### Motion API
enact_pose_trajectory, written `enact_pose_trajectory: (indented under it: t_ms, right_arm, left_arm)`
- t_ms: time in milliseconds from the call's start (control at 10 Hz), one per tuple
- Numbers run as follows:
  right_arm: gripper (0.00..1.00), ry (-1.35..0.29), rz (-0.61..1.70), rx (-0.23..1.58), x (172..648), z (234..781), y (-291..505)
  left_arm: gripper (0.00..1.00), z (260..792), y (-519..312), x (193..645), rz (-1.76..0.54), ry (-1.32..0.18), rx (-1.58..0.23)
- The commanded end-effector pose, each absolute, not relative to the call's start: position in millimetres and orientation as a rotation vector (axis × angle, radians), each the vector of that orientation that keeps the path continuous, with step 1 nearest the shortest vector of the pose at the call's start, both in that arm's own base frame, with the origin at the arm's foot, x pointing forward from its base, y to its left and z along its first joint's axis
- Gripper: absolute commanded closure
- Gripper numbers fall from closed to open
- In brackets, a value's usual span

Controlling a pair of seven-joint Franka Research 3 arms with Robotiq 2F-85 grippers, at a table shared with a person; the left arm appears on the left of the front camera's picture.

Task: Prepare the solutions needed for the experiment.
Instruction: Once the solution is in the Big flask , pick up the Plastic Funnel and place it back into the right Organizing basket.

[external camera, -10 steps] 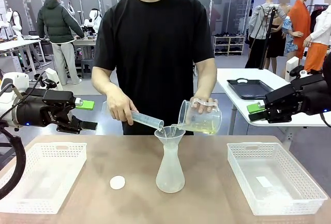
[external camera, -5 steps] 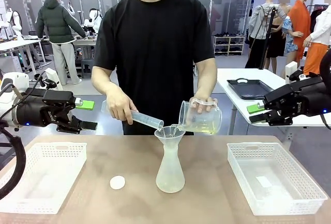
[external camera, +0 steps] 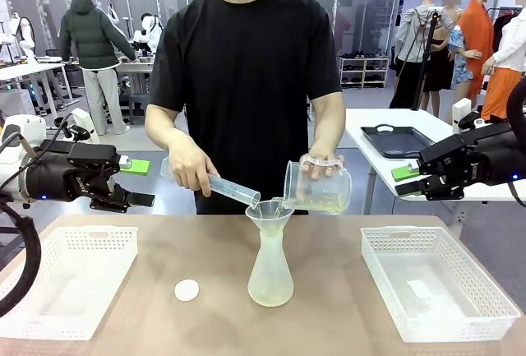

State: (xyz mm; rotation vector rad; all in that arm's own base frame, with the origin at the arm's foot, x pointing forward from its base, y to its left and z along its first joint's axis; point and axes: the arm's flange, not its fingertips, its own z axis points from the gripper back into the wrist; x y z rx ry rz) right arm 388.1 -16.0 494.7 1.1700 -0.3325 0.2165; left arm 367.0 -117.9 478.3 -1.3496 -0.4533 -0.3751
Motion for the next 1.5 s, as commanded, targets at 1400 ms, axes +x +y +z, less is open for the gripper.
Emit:
enact_pose_trajectory:
  t_ms: [1400]
  right_arm:
    - [0.54, -0.337, 0.222, 1.162, 387.5, 496.1, -16.4]
  left_arm:
    - [0.0, 480.1, -120.4, 366.7, -0.364, -0.457, -1.376]
